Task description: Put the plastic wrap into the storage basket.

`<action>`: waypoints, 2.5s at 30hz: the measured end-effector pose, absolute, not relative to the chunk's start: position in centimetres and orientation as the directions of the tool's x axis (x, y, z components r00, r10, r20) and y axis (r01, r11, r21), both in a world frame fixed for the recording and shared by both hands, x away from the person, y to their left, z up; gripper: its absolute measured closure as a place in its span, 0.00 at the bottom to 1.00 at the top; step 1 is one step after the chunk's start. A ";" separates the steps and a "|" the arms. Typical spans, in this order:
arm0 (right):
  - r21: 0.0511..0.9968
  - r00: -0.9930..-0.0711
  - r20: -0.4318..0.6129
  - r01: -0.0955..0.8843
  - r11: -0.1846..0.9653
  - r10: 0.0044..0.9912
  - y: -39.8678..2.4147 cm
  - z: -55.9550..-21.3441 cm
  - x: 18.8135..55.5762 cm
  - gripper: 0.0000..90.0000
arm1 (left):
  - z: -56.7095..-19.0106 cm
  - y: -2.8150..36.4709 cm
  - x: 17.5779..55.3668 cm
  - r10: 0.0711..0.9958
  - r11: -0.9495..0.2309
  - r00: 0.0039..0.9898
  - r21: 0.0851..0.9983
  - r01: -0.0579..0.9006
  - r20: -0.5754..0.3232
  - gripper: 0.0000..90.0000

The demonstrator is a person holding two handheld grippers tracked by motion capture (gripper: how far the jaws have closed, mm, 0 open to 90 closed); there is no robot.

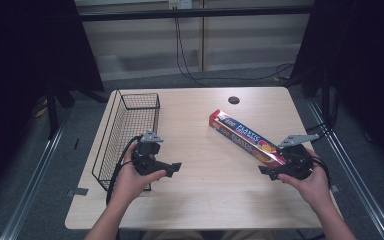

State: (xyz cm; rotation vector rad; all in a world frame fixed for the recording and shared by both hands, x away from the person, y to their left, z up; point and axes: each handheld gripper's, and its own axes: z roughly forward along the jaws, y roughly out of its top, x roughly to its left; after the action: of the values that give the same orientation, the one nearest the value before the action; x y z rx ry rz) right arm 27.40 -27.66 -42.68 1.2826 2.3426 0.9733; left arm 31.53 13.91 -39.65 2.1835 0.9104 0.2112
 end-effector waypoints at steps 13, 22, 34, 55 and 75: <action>0.643 -0.528 0.085 0.677 0.358 0.845 -27.7 -43.1 30.6 0.09 | -39.6 14.0 31.8 0.667 -0.465 0.733 0.695 0.548 -0.133 0.06; 0.621 -0.501 0.074 0.700 0.353 0.862 -28.5 -42.5 32.9 0.09 | -39.4 14.2 31.8 0.668 -0.466 0.733 0.695 0.548 -0.129 0.06; 0.589 -0.493 0.072 0.722 0.362 0.867 -28.8 -43.3 34.8 0.09 | -39.2 14.2 31.7 0.672 -0.465 0.730 0.696 0.546 -0.124 0.06; 0.503 -0.506 0.023 0.751 0.427 0.862 -28.6 -45.0 36.3 0.09 | -39.2 14.3 31.7 0.671 -0.472 0.732 0.694 0.544 -0.118 0.06; 0.438 -0.501 0.044 0.787 0.434 0.864 -29.1 -46.7 36.2 0.17 | -39.4 14.0 31.8 0.670 -0.464 0.731 0.699 0.545 -0.126 0.06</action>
State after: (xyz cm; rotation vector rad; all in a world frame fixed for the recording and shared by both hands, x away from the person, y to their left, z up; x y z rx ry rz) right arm 36.18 -29.13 -46.67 1.4556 2.4963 0.6100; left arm 31.75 14.04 -39.36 2.1790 0.9131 0.2134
